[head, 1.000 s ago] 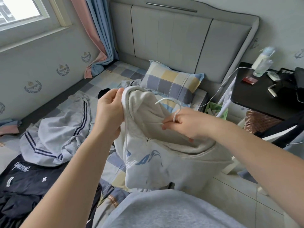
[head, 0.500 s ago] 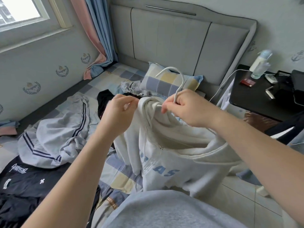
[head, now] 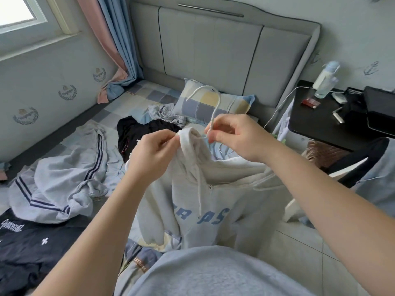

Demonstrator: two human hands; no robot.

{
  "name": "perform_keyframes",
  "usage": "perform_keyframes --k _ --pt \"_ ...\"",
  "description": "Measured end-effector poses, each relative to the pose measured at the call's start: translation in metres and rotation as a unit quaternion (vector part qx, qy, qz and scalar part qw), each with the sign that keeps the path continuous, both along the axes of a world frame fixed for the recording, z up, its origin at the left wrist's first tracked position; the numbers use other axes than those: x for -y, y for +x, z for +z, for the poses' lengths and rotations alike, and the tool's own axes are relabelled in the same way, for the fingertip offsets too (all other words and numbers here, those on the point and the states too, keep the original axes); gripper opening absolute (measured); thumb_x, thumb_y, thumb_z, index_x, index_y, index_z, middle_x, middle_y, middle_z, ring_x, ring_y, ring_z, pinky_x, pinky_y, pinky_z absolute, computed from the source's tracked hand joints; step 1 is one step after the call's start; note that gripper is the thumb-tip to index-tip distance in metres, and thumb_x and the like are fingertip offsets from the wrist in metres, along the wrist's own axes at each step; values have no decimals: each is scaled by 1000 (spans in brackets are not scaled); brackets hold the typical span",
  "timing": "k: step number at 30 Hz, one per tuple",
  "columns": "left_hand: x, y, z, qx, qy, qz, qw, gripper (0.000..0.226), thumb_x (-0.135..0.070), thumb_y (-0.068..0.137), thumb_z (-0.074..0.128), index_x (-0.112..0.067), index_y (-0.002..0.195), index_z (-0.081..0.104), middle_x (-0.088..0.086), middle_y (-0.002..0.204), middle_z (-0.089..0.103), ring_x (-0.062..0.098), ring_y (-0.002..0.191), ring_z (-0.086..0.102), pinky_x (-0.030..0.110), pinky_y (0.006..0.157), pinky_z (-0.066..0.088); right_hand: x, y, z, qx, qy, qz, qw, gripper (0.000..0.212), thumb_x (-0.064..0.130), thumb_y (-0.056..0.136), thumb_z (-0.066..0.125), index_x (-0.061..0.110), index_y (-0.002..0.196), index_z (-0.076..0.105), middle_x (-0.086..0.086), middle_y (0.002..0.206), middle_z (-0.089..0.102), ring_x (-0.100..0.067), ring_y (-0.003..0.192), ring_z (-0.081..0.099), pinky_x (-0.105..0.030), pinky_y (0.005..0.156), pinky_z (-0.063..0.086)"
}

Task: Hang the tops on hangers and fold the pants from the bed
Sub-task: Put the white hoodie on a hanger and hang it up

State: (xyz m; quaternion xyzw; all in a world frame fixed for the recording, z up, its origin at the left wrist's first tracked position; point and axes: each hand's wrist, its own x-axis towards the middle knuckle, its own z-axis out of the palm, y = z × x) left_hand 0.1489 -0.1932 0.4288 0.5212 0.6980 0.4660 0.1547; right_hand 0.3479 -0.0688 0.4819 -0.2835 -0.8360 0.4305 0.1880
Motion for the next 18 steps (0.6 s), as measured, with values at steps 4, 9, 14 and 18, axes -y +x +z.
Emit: perform_keyframes --k 4,9,14,18 --pt "8 -15 -6 47 31 59 997 34 -46 87 55 -19 75 69 -7 52 46 6 48 36 28 51 28 -7 48 -37 -19 188 -185 964 26 17 88 74 11 113 67 1 113 60 -19 111 57 -35 100 44" --pt "12 -21 -3 86 63 65 992 28 -44 88 59 -22 77 71 7 55 47 8 51 36 25 49 26 12 73 -97 -29 -104 -453 885 54 46 81 78 15 116 51 -10 119 57 -26 108 57 -40 91 48" --pt "12 -14 0 81 44 33 995 28 -52 87 58 -30 83 75 23 66 56 14 54 39 32 54 29 0 59 -103 -181 -418 -354 817 50 60 80 73 26 116 68 -1 105 74 -21 96 72 -42 78 56" --pt "14 -13 -3 68 37 23 997 30 -58 87 58 -35 85 77 22 64 51 11 53 35 28 52 27 -25 55 -89 -232 -454 -378 772 33 54 79 77 27 99 77 -1 94 78 -20 88 74 -37 75 59"
